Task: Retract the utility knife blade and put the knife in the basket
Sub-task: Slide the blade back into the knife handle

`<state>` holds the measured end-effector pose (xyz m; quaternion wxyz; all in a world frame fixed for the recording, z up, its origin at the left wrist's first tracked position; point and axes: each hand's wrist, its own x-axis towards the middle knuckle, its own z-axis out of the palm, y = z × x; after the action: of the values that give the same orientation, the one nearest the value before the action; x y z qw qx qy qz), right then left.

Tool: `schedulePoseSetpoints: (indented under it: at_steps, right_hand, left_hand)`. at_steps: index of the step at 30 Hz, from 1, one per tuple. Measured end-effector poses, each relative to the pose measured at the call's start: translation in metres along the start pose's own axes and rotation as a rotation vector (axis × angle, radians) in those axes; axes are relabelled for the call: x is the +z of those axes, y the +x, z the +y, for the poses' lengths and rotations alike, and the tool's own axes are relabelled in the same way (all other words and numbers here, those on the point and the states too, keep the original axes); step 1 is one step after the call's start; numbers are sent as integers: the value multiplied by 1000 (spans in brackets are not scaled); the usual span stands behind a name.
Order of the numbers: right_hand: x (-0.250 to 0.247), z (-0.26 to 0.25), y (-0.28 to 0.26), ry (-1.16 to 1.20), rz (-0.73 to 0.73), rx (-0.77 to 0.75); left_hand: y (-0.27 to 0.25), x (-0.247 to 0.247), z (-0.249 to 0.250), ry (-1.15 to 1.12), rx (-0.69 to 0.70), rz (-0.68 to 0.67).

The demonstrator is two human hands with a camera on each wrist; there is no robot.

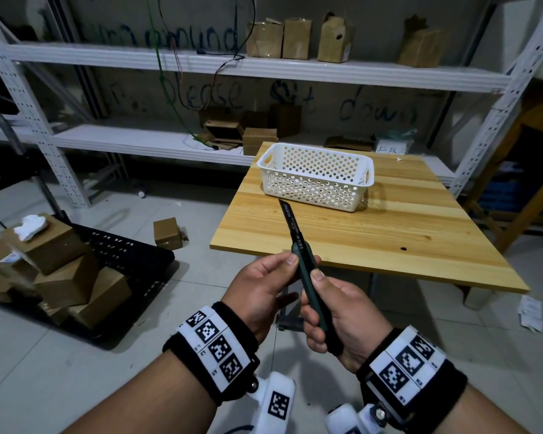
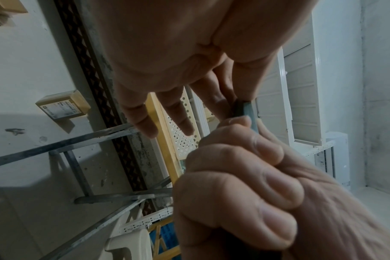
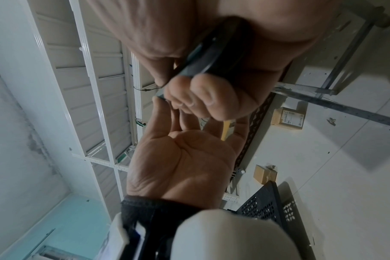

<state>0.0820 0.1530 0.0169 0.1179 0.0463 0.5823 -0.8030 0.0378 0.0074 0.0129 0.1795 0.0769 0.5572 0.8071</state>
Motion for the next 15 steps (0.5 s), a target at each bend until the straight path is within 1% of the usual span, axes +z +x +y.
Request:
schedulePoseSetpoints:
  at_steps: [7, 11, 15]
  right_hand:
    - [1, 0, 0, 4, -2, -3]
    - [2, 1, 2, -41, 30, -1]
    - [-1, 2, 2, -93, 61, 70]
  left_hand:
    - [2, -2, -2, -19, -8, 13]
    - [4, -3, -2, -4, 9, 34]
    - [5, -4, -2, 25, 45, 51]
